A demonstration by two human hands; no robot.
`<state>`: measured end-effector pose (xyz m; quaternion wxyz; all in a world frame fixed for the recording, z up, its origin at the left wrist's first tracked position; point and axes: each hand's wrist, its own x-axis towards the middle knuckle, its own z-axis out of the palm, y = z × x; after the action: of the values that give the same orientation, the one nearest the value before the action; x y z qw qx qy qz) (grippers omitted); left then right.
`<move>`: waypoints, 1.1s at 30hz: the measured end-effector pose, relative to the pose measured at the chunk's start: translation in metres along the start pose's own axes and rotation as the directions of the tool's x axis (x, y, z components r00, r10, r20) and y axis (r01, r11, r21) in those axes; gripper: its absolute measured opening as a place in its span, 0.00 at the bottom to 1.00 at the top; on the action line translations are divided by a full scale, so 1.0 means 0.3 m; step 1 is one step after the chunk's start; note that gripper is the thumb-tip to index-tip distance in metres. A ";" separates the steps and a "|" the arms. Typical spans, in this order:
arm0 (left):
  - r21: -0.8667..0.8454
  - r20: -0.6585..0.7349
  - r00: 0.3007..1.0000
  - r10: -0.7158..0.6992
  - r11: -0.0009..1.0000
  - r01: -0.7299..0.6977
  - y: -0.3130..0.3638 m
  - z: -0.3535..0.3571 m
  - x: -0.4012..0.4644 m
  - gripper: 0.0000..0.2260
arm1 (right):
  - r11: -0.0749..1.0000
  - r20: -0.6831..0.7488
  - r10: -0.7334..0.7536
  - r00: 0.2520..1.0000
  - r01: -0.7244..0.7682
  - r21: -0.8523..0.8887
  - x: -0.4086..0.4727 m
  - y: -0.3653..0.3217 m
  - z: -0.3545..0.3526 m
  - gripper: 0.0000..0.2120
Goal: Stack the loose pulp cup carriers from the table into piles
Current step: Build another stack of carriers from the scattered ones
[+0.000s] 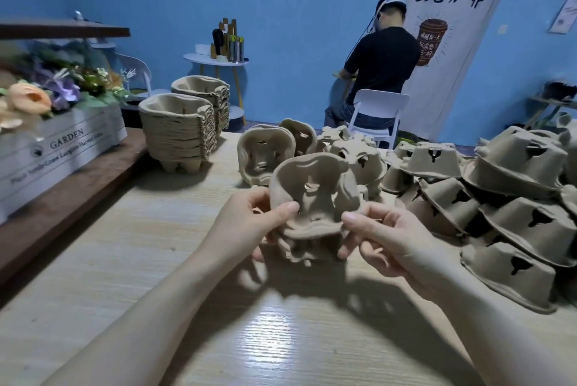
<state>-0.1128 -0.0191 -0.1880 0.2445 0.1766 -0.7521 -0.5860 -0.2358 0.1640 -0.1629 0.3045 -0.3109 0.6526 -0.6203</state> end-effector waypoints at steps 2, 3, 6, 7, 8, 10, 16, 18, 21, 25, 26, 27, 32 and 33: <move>0.049 -0.015 1.000 0.004 0.999 -0.003 -0.015 -0.005 0.006 0.02 | 0.991 -0.035 -0.092 0.995 0.088 -0.104 -0.002 0.000 0.003 0.17; 0.057 -0.013 1.000 0.008 0.998 -0.007 -0.017 -0.007 0.007 0.02 | 0.975 -0.103 -0.170 0.980 0.152 -0.164 0.001 -0.002 0.001 0.16; 0.090 0.002 0.997 0.081 0.993 -0.081 -0.016 -0.004 0.005 0.03 | 0.926 -0.264 -0.340 0.903 0.272 -0.260 0.014 -0.015 -0.021 0.16; 0.107 0.007 0.994 0.111 0.988 -0.111 -0.014 0.000 0.003 0.03 | 0.924 -0.273 -0.359 0.893 0.300 -0.236 0.014 -0.022 -0.023 0.16; 0.118 0.018 0.991 0.134 0.984 -0.135 -0.012 0.005 0.000 0.04 | 0.922 -0.268 -0.373 0.888 0.324 -0.212 0.013 -0.027 -0.022 0.15; 0.113 0.047 0.985 0.166 0.979 -0.171 -0.012 0.014 -0.003 0.05 | 0.913 -0.237 -0.398 0.886 0.356 -0.201 0.006 -0.033 -0.009 0.13; 0.167 0.044 0.974 0.224 0.959 -0.228 -0.018 0.015 0.003 0.07 | 0.934 -0.170 -0.333 0.928 0.299 -0.198 -0.002 -0.030 0.004 0.05; 0.097 0.023 0.979 0.201 0.974 -0.203 -0.012 0.018 0.000 0.13 | 0.944 -0.247 -0.321 0.914 0.289 -0.158 0.002 -0.034 -0.006 0.08; 0.005 0.008 0.991 0.133 0.991 -0.133 -0.003 0.012 0.000 0.16 | 0.970 -0.370 -0.231 0.900 0.241 -0.019 0.010 -0.030 -0.036 0.09; 0.038 -0.017 0.990 0.138 0.990 -0.137 -0.017 0.008 0.006 0.15 | 0.994 -0.273 -0.043 0.961 0.069 0.087 0.016 -0.010 -0.035 0.09; 0.048 -0.024 0.989 0.147 0.988 -0.146 -0.023 0.007 0.009 0.19 | 0.996 -0.241 -0.027 0.970 0.048 0.082 0.017 -0.004 -0.030 0.09; 0.051 -0.036 0.988 0.152 0.987 -0.150 -0.028 0.006 0.012 0.22 | 0.997 -0.215 -0.020 0.976 0.036 0.073 0.017 -0.002 -0.025 0.09; 0.012 -0.004 0.995 0.097 0.995 -0.097 -0.035 0.000 0.018 0.22 | 1.000 -0.172 -0.015 0.985 0.015 -0.004 0.027 0.017 -0.025 0.09; 0.005 -0.001 0.995 0.098 0.995 -0.098 -0.030 0.002 0.015 0.21 | 0.999 -0.174 -0.022 0.984 0.016 -0.036 0.027 0.022 -0.024 0.09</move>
<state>-0.1170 -0.0236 -0.1962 0.2727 0.1403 -0.7613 -0.5713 -0.2468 0.1624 -0.1694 0.2349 -0.2667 0.6843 -0.6367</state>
